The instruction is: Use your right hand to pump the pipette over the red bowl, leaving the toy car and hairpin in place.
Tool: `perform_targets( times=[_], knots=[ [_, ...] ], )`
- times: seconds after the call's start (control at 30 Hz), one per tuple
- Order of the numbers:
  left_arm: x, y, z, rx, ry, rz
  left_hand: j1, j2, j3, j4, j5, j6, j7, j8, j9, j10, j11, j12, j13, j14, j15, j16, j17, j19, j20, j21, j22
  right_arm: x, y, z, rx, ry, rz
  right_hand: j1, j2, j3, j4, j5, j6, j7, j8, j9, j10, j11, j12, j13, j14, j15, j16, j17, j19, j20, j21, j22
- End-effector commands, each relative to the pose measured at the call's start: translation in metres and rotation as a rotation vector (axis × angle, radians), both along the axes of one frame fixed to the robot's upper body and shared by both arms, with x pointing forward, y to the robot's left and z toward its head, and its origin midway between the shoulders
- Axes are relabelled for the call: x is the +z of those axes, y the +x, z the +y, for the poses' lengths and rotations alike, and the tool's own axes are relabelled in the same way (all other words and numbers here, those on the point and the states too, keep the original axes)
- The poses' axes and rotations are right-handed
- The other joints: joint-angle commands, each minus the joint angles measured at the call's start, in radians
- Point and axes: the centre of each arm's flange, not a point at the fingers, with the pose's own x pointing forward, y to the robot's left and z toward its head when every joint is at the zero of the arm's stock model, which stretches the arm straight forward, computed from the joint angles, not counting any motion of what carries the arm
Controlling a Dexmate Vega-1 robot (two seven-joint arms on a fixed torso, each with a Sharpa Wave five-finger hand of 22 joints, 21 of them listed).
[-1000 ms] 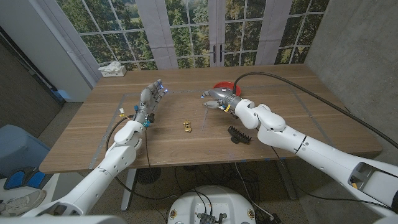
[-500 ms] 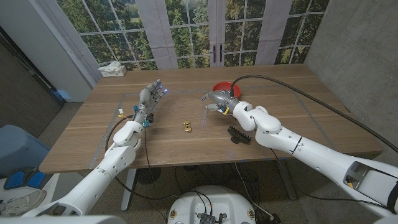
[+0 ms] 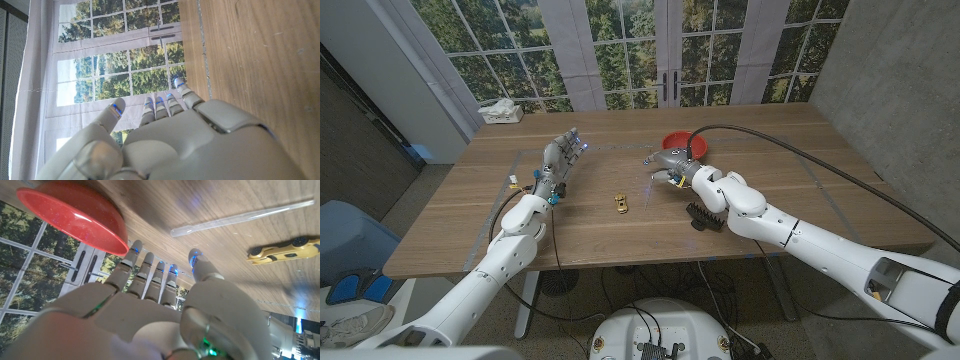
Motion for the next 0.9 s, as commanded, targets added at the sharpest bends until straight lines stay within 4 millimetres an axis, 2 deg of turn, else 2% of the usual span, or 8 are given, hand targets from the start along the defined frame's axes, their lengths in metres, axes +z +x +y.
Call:
perform_targets(
  times=[0.03, 0.23, 0.33, 0.67, 0.8, 0.9],
  knots=[
    [0.000, 0.002, -0.001, -0.003, -0.006, 0.001, -0.003, 0.080, 0.008, -0.001, -0.004, 0.007, -0.003, -0.001, 0.004, 0.008, -0.003, -0.002, 0.003, 0.009, -0.003, -0.003, 0.001, 0.010, -0.002, -0.001, 0.006, -0.007, 0.007, 0.005, -0.012, -0.031, 0.000, 0.012, -0.001, -0.001, 0.007, -0.002, 0.003, -0.009, 0.007, 0.003, -0.002, -0.003, -0.005, 0.004, 0.006, -0.114, 0.006, 0.006, 0.001, -0.008, 0.004, 0.001],
    [0.000, 0.002, -0.001, -0.003, -0.009, 0.004, -0.004, 0.079, 0.009, 0.000, -0.004, 0.010, -0.005, 0.000, 0.004, 0.007, -0.004, -0.003, 0.003, 0.009, -0.003, -0.003, 0.001, 0.010, -0.003, -0.001, 0.006, -0.009, 0.012, 0.006, -0.020, -0.038, -0.007, 0.030, 0.005, 0.000, 0.009, -0.005, 0.009, -0.017, 0.010, 0.003, -0.005, -0.010, -0.006, 0.005, 0.004, -0.124, 0.009, 0.010, 0.002, -0.013, 0.005, 0.002],
    [0.000, 0.003, 0.000, -0.003, -0.011, 0.004, -0.004, 0.079, 0.008, 0.000, -0.004, 0.011, -0.006, 0.000, 0.004, 0.007, -0.003, -0.003, 0.003, 0.008, -0.003, -0.003, 0.001, 0.010, -0.003, -0.001, 0.006, -0.011, 0.015, 0.006, -0.027, -0.050, -0.015, 0.050, 0.007, 0.000, 0.008, -0.008, 0.026, -0.032, 0.016, 0.003, -0.003, -0.017, -0.005, 0.005, 0.003, -0.127, 0.012, 0.013, 0.005, -0.018, 0.007, 0.002],
    [0.002, 0.004, 0.000, -0.008, -0.012, 0.003, -0.005, 0.078, 0.008, -0.001, -0.004, 0.015, -0.013, 0.001, 0.004, 0.006, -0.001, -0.004, 0.003, 0.008, -0.003, -0.004, 0.001, 0.010, -0.003, -0.002, 0.006, -0.016, 0.025, 0.003, -0.044, -0.064, 0.003, 0.074, -0.006, -0.006, 0.005, -0.014, 0.036, -0.026, 0.019, 0.003, 0.000, -0.014, -0.003, 0.005, 0.005, -0.127, 0.015, 0.015, 0.009, -0.018, 0.010, 0.002],
    [0.002, 0.004, 0.001, -0.008, -0.013, 0.004, -0.005, 0.079, 0.008, -0.002, -0.004, 0.015, -0.014, 0.000, 0.004, 0.006, 0.000, -0.004, 0.003, 0.009, -0.003, -0.004, 0.000, 0.010, -0.002, -0.002, 0.006, -0.017, 0.027, 0.000, -0.047, -0.071, 0.000, 0.085, -0.009, -0.013, 0.010, -0.020, 0.061, -0.017, 0.028, 0.003, 0.004, -0.013, -0.002, 0.006, 0.005, -0.126, 0.019, 0.018, 0.011, -0.018, 0.012, 0.002],
    [0.002, 0.004, 0.001, -0.010, -0.015, 0.004, -0.005, 0.079, 0.008, -0.002, -0.004, 0.017, -0.015, 0.001, 0.004, 0.006, 0.000, -0.004, 0.003, 0.008, -0.002, -0.004, 0.000, 0.009, -0.002, -0.003, 0.006, -0.018, 0.029, -0.001, -0.054, -0.078, 0.005, 0.098, -0.010, -0.019, 0.012, -0.025, 0.094, -0.022, 0.039, 0.002, 0.009, -0.013, 0.000, 0.006, 0.009, -0.129, 0.024, 0.022, 0.014, -0.019, 0.014, 0.003]
  ],
)
